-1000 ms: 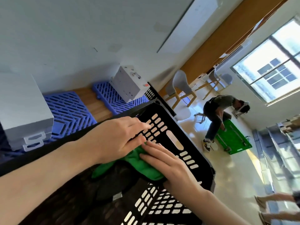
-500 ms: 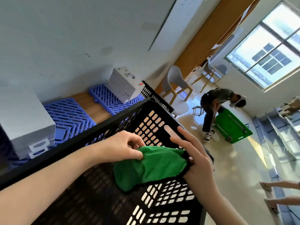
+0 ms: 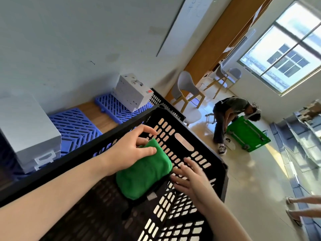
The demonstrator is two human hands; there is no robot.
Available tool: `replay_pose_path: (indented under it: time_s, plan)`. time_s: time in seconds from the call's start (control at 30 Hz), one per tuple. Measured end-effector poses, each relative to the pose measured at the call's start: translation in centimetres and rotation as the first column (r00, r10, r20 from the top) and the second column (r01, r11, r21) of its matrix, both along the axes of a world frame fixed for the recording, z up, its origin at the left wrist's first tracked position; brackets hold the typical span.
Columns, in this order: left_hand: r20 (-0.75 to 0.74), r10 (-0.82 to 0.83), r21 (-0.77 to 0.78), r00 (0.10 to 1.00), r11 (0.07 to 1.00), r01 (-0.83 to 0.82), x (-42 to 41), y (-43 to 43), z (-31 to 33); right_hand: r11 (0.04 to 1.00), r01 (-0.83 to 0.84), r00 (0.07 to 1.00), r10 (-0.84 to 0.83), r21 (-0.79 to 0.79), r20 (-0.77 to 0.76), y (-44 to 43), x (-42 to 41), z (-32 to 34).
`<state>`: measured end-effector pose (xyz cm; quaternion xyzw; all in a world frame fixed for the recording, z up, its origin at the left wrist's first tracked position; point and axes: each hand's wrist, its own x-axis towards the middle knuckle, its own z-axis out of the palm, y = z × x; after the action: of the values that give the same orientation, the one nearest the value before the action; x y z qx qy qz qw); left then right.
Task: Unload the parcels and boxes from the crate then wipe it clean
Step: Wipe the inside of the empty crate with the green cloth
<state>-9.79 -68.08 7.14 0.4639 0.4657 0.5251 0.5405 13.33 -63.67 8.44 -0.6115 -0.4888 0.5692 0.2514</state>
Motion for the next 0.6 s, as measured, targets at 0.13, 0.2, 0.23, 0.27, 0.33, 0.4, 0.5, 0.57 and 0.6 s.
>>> replay_pose_path:
  time_s: [0.13, 0.2, 0.23, 0.27, 0.33, 0.4, 0.5, 0.57, 0.6]
  plan:
    - [0.097, 0.063, 0.021, 0.993, 0.998, -0.066, 0.0, 0.1, 0.2, 0.976, -0.130, 0.960, 0.078, -0.177, -0.269, -2.6, -3.5, -1.1]
    - [0.135, 0.076, 0.017, 0.988, 0.997, -0.079, 0.0, 0.1, 0.4, 0.984, -0.155, 0.939, 0.120, -0.083, -0.323, -3.2, -4.6, -1.6]
    - [0.155, 0.079, 0.010, 0.985, 0.997, -0.081, 0.0, 0.1, 0.4, 0.992, -0.122, 0.931, 0.099, -0.045, -0.352, -3.2, -5.0, -1.8]
    - [0.160, 0.082, 0.003, 0.984, 0.997, -0.083, -0.1, 0.1, 0.4, 0.998, -0.070, 0.926, 0.063, -0.005, -0.373, -3.2, -5.3, -1.9]
    - [0.106, 0.092, 0.002, 0.990, 0.996, -0.093, -0.2, 0.1, 0.5, 0.995, 0.014, 0.921, 0.024, 0.095, -0.389, -3.1, -5.3, -1.7]
    - [0.031, 0.092, 0.012, 0.995, 0.996, -0.092, -0.4, 0.0, 0.4, 0.986, 0.014, 0.924, 0.051, 0.166, -0.379, -3.0, -5.1, -1.2]
    - [-0.132, 0.072, 0.042, 0.989, 0.997, -0.067, -0.5, -0.1, 0.5, 0.937, -0.125, 0.959, 0.199, 0.328, -0.203, -2.8, -4.3, -0.5]
    - [-0.285, 0.088, 0.073, 0.954, 0.995, -0.070, -0.6, 0.0, 0.3, 0.844, -0.268, 0.963, 0.233, 0.465, 0.132, -2.4, -4.0, -0.1]
    - [-0.360, 0.109, 0.097, 0.926, 0.992, -0.079, -0.7, 0.1, 0.1, 0.808, -0.321, 0.940, 0.209, 0.494, 0.269, -2.3, -4.1, 0.1]
